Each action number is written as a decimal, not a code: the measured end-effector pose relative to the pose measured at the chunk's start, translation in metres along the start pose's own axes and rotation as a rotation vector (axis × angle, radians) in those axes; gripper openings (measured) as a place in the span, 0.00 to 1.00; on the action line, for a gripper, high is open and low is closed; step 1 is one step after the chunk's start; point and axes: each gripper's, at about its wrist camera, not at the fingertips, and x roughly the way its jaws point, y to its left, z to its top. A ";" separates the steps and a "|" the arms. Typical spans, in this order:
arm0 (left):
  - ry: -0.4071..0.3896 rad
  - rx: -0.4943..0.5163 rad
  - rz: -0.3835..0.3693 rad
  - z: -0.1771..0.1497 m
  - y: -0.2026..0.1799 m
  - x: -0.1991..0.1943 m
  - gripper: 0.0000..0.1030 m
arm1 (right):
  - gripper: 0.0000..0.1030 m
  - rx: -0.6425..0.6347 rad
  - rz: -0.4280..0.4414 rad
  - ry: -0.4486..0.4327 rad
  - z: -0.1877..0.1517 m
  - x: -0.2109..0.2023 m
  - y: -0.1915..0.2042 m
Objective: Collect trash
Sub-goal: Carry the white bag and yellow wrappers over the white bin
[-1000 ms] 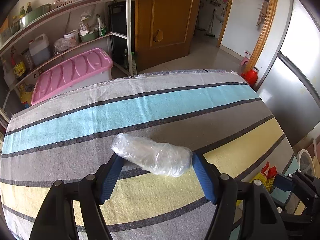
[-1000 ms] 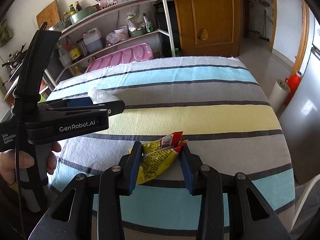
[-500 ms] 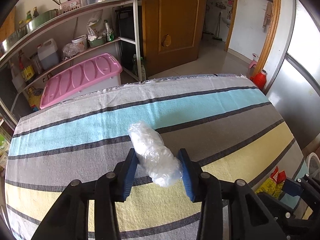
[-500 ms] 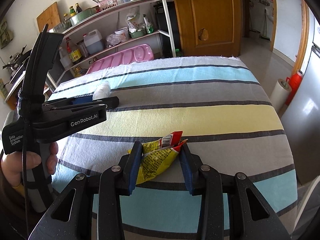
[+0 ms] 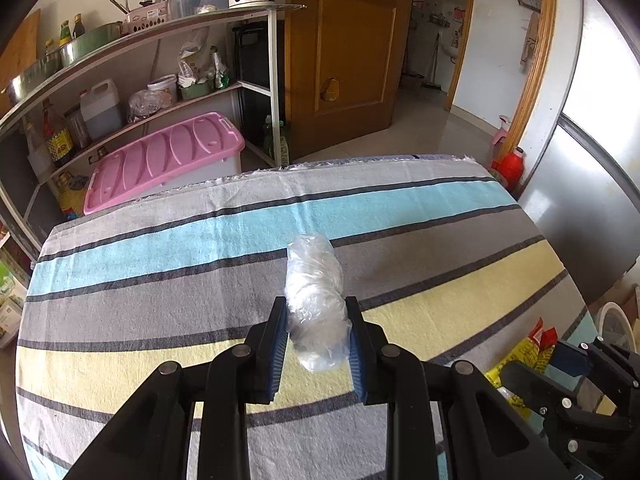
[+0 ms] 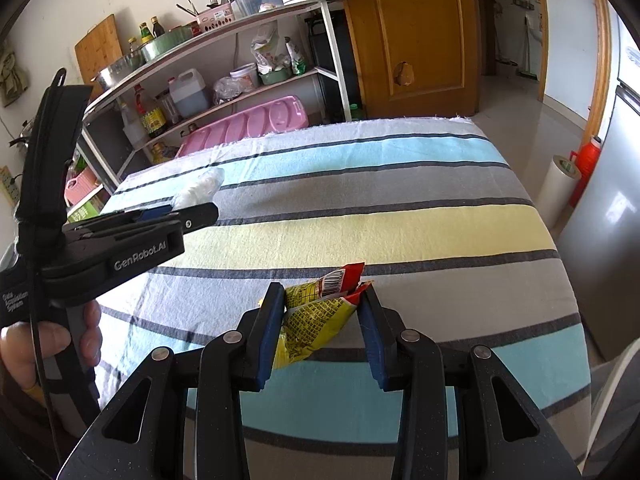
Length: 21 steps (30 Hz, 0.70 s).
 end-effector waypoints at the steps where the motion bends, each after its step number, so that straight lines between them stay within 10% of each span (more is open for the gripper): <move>1: -0.006 -0.001 -0.008 -0.002 -0.001 -0.006 0.27 | 0.37 0.002 0.000 -0.008 0.000 -0.004 0.000; 21: -0.105 0.120 -0.134 -0.035 -0.100 -0.105 0.27 | 0.37 0.078 -0.070 -0.141 -0.033 -0.114 -0.048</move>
